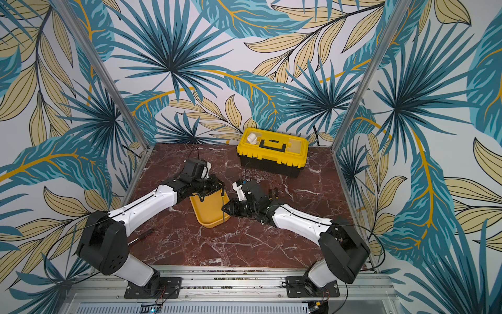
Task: Take the file tool out of the storage box
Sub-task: Pick up the file tool from the storage box.
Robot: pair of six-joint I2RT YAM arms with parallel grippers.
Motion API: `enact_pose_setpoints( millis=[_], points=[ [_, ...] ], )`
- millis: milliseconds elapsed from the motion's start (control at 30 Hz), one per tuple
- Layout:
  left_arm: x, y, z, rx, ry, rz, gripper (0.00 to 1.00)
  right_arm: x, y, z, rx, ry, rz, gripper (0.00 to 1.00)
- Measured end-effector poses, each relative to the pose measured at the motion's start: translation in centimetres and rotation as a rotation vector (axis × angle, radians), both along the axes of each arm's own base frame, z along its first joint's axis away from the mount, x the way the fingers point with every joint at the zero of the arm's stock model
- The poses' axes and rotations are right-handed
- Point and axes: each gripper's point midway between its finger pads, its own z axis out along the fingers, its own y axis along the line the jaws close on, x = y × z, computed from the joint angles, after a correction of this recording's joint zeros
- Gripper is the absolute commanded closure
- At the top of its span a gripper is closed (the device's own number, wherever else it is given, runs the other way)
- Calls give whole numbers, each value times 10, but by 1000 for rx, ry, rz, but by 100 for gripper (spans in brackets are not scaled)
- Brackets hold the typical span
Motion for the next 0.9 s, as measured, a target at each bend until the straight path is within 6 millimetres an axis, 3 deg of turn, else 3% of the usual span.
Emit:
enact_pose_setpoints(
  millis=[633,900],
  points=[
    [0,1,1,8,11,1,81,-3,3,-6,-4,17,14,97],
    [1,-1,8,9,-2,-14,45,-4,3,-7,-13,16,11,100]
  ],
)
